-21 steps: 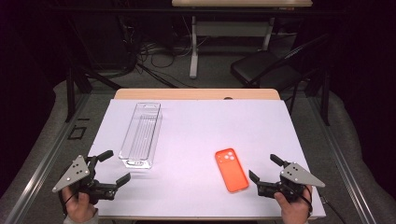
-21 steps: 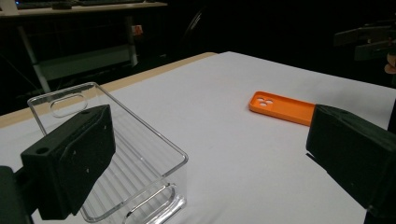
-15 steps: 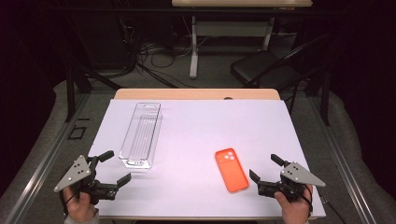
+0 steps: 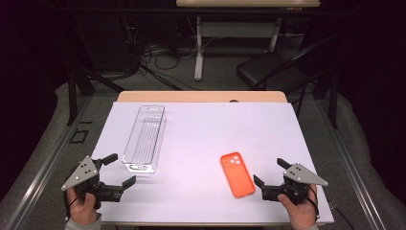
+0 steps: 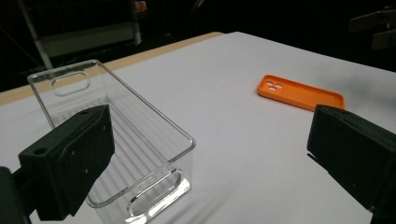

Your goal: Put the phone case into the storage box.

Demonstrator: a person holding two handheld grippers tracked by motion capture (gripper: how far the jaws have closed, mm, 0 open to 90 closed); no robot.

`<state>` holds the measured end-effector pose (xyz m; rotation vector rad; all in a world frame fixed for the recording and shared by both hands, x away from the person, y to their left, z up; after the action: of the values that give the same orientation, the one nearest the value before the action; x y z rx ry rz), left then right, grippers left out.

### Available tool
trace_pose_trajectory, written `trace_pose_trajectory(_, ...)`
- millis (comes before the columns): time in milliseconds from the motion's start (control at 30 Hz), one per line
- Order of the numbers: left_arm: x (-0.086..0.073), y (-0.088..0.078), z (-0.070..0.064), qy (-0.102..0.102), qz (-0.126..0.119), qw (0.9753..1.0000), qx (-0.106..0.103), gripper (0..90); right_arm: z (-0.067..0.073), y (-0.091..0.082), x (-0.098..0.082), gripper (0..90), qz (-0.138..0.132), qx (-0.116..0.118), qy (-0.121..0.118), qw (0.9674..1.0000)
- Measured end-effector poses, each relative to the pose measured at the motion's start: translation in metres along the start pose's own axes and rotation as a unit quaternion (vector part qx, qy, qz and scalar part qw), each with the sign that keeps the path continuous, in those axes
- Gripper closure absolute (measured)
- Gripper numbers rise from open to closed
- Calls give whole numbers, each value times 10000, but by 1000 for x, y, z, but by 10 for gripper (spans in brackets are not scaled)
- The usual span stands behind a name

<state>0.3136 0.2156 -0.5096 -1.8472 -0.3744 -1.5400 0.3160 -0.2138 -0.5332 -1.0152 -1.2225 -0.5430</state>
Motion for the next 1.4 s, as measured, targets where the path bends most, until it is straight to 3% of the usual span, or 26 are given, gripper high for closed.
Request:
trace_pose_trajectory(133,1,4,3,-234,176,9995,-87,8,4,3,0,1,153,72,-34,9999)
trace_pose_trajectory(233,0,8,6,-304,425,9986,-12,8,6,6,-1,1,290,119,-66,9995)
trace_pose_trajectory(433,3,19,8,-511,563,9970,-110,8,8,13,-1,2,533,320,99,9980)
trace_pose_trajectory(567,7,24,9,-534,649,9963,-175,3,6,16,1,1,716,288,26,9970)
trace_pose_trajectory(867,13,34,13,-792,850,9928,-303,3,5,25,8,0,991,450,157,9939)
trace_pose_trajectory(933,14,35,15,-896,875,9917,-303,3,5,27,8,0,1089,453,197,9928)
trace_pose_trajectory(1100,14,42,21,-1256,1101,9854,-315,3,2,34,7,0,1372,346,229,9897)
trace_pose_trajectory(1400,24,55,29,-1161,1243,9854,-50,10,-2,44,8,0,1715,322,296,9842)
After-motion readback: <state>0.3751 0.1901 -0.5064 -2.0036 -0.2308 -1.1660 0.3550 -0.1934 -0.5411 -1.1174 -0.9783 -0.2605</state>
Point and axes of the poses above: each handheld gripper's, and its own axes: y roughly forward along the jaws, x roughly out of its top, z roughly to its left, the point moved 9 cm from there along y, roughly forward along the jaws, and after that the axes turned 1 degree about -x, right-handed, at the moved point
